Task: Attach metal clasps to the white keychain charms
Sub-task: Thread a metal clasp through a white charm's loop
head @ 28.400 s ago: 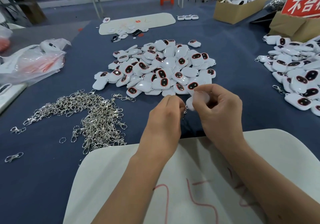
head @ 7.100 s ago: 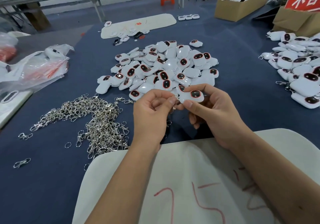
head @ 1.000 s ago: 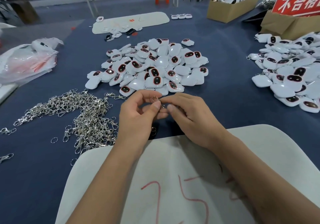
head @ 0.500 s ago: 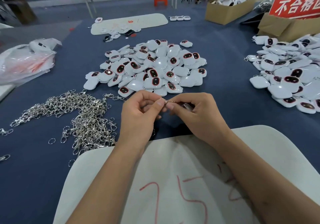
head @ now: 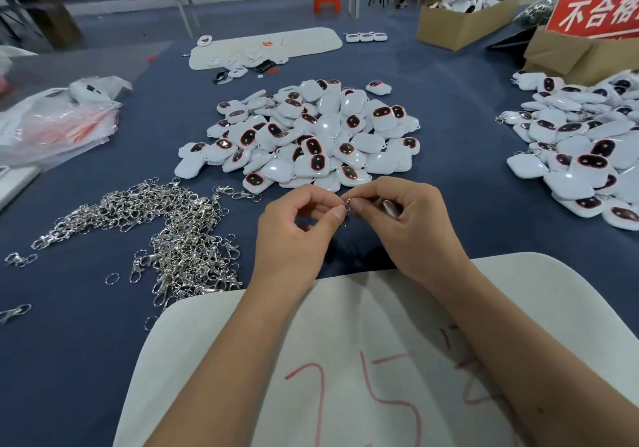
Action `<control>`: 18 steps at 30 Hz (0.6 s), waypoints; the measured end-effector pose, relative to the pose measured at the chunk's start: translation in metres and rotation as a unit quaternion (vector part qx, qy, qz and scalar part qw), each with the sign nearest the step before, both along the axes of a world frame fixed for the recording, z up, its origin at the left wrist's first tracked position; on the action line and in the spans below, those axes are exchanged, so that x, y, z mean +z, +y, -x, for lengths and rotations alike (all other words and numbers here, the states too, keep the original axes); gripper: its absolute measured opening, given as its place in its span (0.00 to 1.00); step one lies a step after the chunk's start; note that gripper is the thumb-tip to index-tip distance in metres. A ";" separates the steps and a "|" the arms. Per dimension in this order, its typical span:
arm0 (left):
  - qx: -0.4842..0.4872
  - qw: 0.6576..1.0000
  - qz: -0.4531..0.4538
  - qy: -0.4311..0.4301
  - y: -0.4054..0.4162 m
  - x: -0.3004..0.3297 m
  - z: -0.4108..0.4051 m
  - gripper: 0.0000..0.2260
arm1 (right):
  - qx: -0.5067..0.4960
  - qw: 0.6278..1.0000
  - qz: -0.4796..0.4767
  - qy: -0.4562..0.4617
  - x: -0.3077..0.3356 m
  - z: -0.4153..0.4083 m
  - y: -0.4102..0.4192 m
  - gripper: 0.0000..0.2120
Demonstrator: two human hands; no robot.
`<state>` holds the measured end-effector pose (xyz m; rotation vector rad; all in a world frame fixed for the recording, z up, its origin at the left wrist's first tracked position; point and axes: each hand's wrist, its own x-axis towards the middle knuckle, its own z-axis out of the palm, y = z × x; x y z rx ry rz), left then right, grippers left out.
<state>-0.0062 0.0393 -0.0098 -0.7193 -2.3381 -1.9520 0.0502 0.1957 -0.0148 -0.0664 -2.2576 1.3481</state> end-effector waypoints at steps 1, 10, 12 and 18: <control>-0.005 1.000 0.002 -0.001 0.000 0.000 0.000 0.07 | -0.001 1.000 -0.010 0.005 0.001 0.000 -0.001 0.06; -0.035 0.999 0.002 -0.041 0.000 -0.001 0.001 0.06 | 0.008 0.998 -0.063 0.021 -0.001 0.001 0.001 0.06; -0.041 0.998 0.000 -0.043 0.000 -0.001 0.001 0.07 | 0.013 0.998 -0.058 0.014 -0.001 0.001 0.002 0.06; -0.054 0.998 -0.010 -0.043 -0.001 0.000 0.002 0.09 | 0.023 0.999 -0.028 0.005 -0.002 0.001 0.004 0.06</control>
